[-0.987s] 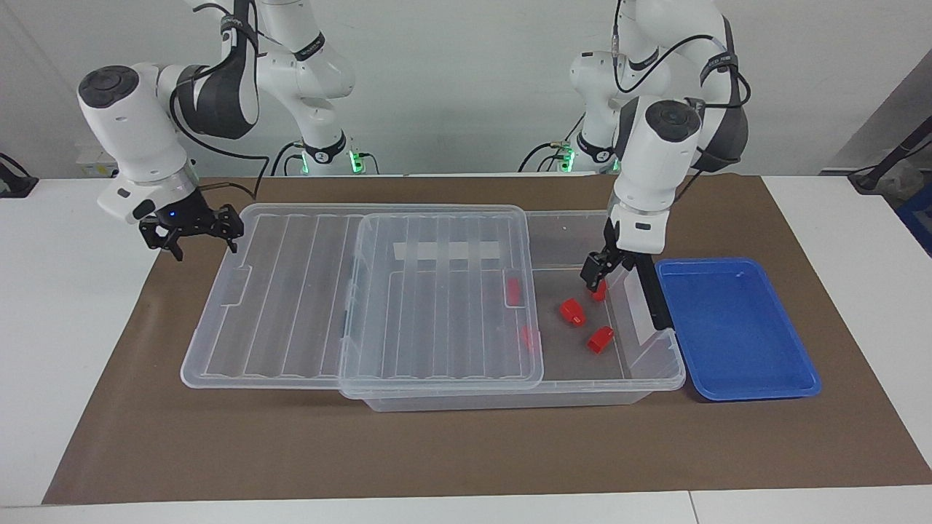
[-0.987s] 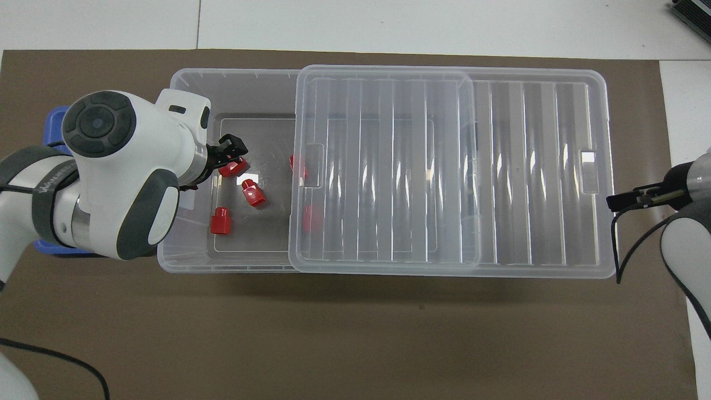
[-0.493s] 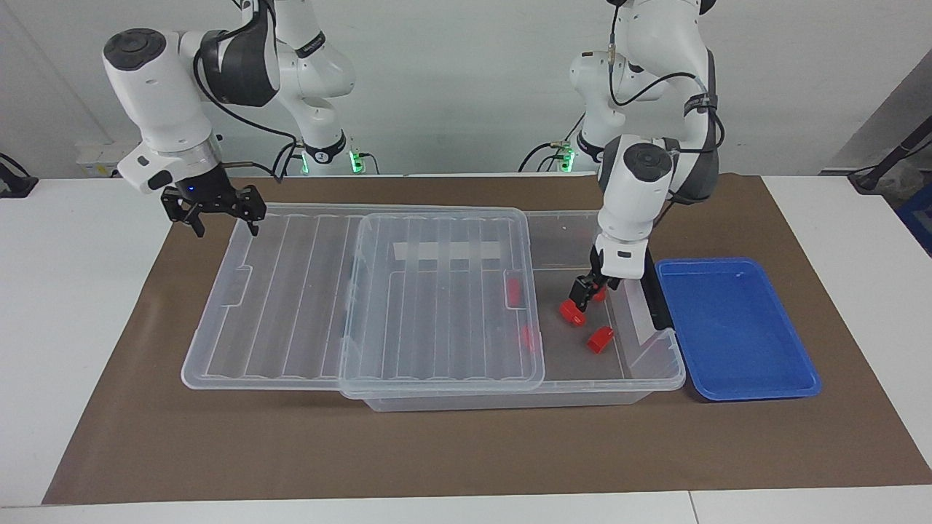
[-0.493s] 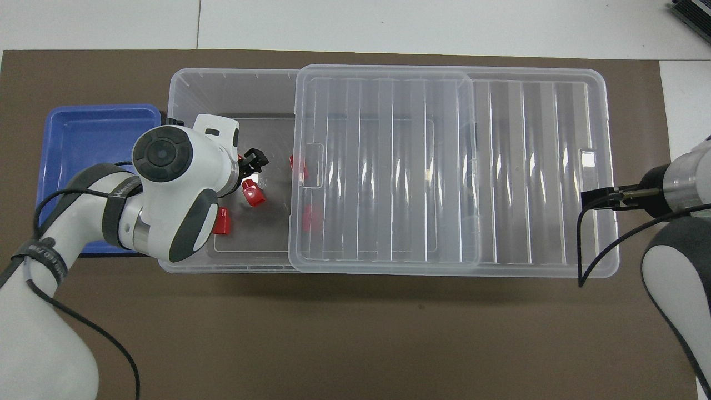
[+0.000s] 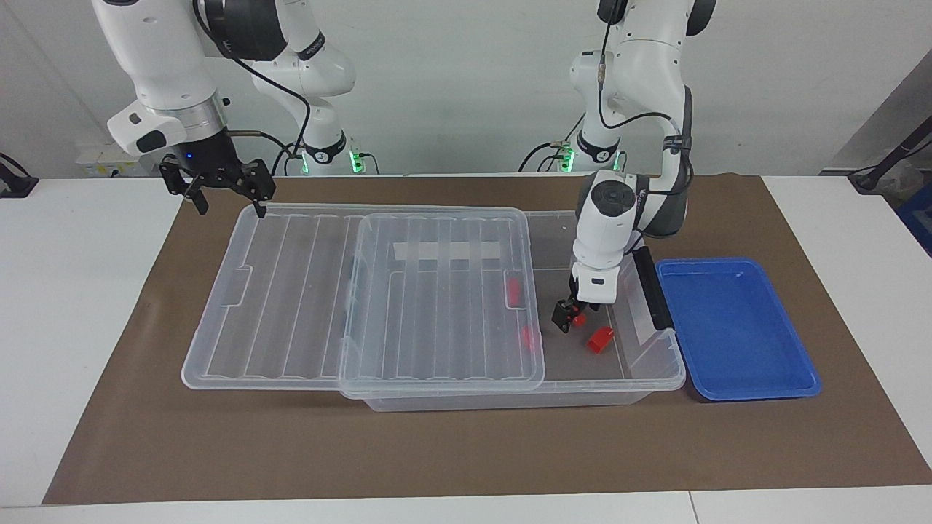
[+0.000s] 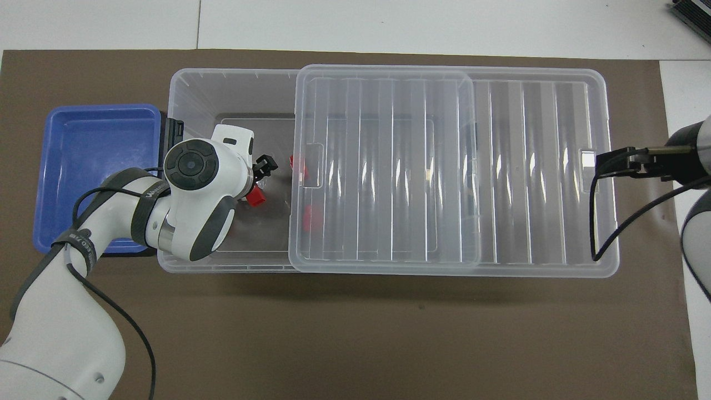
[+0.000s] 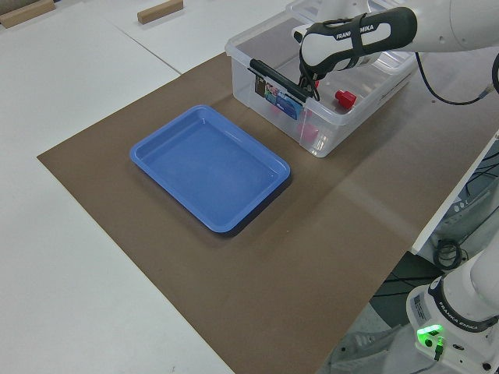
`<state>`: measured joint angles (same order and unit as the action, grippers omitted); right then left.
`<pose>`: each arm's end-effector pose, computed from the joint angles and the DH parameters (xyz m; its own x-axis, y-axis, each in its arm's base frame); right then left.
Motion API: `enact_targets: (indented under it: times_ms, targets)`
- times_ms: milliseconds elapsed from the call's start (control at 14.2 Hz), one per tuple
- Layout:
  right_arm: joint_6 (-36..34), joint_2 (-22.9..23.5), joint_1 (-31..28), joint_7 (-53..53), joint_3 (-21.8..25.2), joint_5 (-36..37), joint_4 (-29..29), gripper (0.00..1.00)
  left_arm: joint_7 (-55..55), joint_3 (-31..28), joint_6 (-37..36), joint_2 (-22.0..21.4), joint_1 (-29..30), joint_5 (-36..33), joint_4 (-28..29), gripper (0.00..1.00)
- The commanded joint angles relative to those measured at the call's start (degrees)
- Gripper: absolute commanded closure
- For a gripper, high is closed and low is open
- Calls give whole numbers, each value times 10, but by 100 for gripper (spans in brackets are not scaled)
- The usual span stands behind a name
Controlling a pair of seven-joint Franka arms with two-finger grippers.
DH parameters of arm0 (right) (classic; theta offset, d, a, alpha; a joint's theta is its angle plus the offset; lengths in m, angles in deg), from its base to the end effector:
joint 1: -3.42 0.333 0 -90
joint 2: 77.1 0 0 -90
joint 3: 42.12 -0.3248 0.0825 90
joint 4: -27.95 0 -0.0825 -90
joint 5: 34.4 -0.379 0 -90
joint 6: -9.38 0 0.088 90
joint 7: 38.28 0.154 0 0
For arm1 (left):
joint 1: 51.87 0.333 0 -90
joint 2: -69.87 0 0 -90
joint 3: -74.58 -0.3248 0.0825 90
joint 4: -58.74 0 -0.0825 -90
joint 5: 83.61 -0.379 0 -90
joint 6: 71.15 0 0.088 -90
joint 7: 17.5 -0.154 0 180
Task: Place red block in blue tray from box
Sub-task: 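Grasp a red block with the left gripper and lift it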
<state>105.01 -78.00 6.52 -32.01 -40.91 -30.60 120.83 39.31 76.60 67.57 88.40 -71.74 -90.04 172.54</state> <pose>0.5567 0.0087 0.5806 0.9951 -0.0698 0.0703 -0.0739 -0.9955 0.0586 0.5788 -0.2277 0.2775 0.8542 0.5060 0.1196 0.5036 -0.8624 0.0519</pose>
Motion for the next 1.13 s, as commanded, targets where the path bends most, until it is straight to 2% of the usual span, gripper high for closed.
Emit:
enact_targets:
  times_ms: [0, 70, 141, 211, 282, 352, 423, 634, 775, 916, 987, 1057]
  targets:
    - [-30, 25, -10, 8, -1, 2, -45, 0, 13, -5, 16, -12, -10, -13, 29, 0]
    - [-30, 18, -13, 2, 1, 2, -36, 0, 14, -5, 16, -13, -12, -13, 32, 0]
    - [-30, 17, -24, 2, 1, -1, -34, 0, 15, -5, 12, -14, -19, -13, 32, 11]
    - [-29, 17, -27, 3, 1, -4, -33, 0, 14, -5, 8, -14, -19, -13, 31, 36]
    - [-30, 16, -27, 2, 1, -4, -31, 0, 13, -5, 2, -15, -19, -14, 30, 73]
    - [-31, 13, -27, 3, 2, -4, -25, 0, 12, -5, -10, -15, -19, -15, 27, 92]
    - [-31, 6, -27, 3, 1, -5, -14, 0, 9, -6, -33, -16, -19, -19, 20, 100]
    - [-53, 4, -28, 7, 3, -19, -9, 0, -22, -4, -178, -36, -12, -33, -59, 100]
    - [-59, -3, -28, 8, 3, -23, 0, 0, -68, -3, -313, -50, 7, -17, -150, 100]
    - [-59, -5, -28, 5, 3, -23, 3, 0, -137, -5, -446, -50, 43, 40, -267, 100]
    - [-59, -5, -28, 4, 3, -23, 3, 0, -175, -7, -506, -50, 60, 43, -309, 100]
    - [-57, -5, -28, 3, 3, -23, 3, 0, -231, -10, -542, -50, 81, 41, -324, 100]
